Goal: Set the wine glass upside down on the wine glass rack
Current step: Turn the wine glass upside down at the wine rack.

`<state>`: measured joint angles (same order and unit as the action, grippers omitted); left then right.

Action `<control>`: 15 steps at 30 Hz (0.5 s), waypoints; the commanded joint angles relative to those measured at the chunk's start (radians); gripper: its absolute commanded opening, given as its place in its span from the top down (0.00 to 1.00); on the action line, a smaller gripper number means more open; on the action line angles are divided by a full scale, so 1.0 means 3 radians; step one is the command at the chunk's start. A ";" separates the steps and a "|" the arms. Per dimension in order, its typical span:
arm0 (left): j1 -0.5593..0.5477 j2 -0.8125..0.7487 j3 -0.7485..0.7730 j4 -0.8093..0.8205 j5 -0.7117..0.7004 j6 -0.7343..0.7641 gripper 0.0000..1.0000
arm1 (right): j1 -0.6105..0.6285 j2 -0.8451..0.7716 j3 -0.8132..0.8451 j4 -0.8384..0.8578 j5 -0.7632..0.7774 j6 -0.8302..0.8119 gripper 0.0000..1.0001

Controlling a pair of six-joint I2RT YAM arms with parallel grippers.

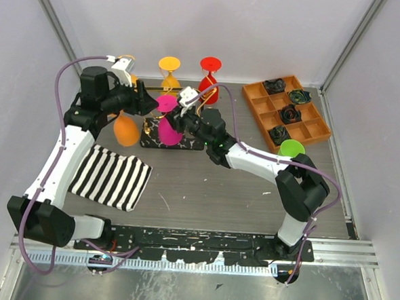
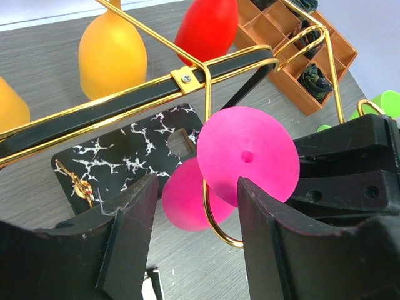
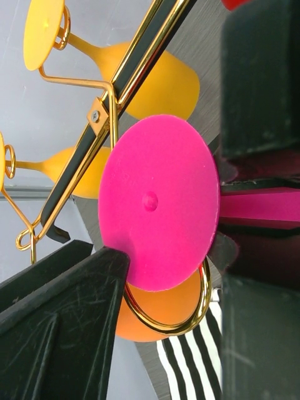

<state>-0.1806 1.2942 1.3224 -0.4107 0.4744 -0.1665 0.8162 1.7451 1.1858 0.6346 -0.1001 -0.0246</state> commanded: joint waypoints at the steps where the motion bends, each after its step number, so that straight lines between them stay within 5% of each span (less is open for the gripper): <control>1: -0.0013 0.0076 0.0138 -0.0095 -0.0057 0.0031 0.40 | 0.0011 -0.0175 -0.0025 0.0079 -0.0142 -0.0036 0.98; 15: -0.0015 0.0140 0.0201 -0.0220 -0.0201 0.0046 0.40 | 0.0010 -0.0287 -0.0287 0.0415 -0.0120 -0.0103 0.96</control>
<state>-0.1844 1.3296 1.3502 -0.4362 0.4316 -0.1623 0.8139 1.7206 1.1301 0.6910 -0.1143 -0.0410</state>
